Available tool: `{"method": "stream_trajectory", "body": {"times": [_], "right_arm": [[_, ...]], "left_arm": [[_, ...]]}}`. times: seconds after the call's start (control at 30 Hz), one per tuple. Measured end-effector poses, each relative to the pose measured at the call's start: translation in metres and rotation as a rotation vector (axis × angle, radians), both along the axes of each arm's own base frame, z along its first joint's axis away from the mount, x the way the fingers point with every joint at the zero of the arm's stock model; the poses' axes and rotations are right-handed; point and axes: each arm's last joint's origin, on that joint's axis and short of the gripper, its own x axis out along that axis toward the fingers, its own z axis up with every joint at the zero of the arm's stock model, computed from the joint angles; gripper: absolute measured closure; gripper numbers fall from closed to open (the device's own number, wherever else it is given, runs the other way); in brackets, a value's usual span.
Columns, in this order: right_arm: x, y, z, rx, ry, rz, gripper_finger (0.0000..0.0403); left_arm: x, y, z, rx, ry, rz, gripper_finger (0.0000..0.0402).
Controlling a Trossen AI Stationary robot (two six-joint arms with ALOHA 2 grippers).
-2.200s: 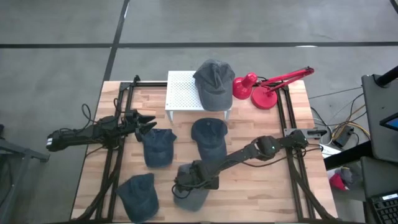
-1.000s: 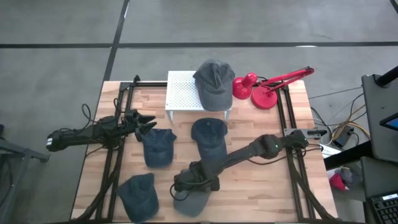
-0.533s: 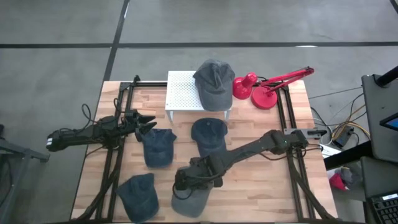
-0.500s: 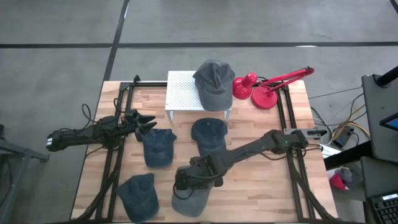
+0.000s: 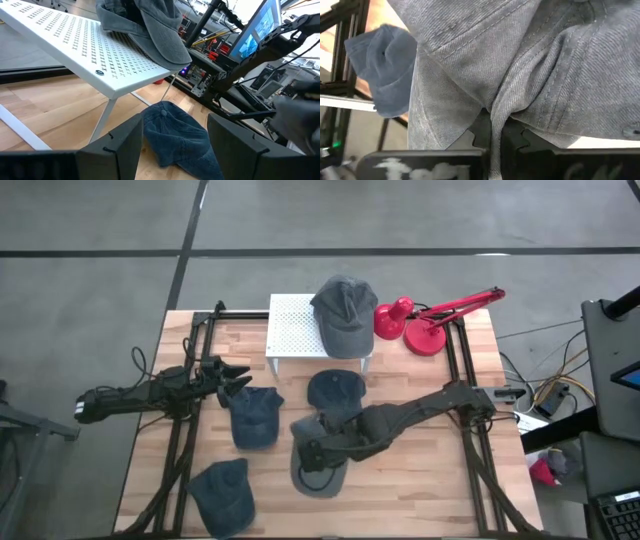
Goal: Pick & Place hat
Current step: Put the gray cap on the shelf
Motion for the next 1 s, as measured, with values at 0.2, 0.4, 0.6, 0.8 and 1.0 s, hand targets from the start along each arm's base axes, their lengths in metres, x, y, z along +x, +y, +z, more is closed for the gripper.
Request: {"method": "stream_trajectory", "body": {"times": [0.2, 0.4, 0.6, 0.8, 1.0], "right_arm": [[-0.029, -0.014, 0.025, -0.147, 0.04, 0.038, 0.0394], [-0.048, -0.025, 0.046, -0.327, 0.018, 0.126, 0.0394], [-0.063, -0.036, 0.069, -0.515, -0.034, 0.211, 0.0394], [-0.075, -0.046, 0.086, -0.676, -0.055, 0.263, 0.0394], [-0.081, -0.063, 0.097, -0.765, -0.049, 0.253, 0.0394]], "left_arm": [[0.0, 0.0, 0.0, 0.0, 0.0, 0.0, 0.0179], [0.0, 0.0, 0.0, 0.0, 0.0, 0.0, 0.0179], [0.0, 0.0, 0.0, 0.0, 0.0, 0.0, 0.0179], [0.0, 0.0, 0.0, 0.0, 0.0, 0.0, 0.0179], [0.0, 0.0, 0.0, 0.0, 0.0, 0.0, 0.0179]]}}
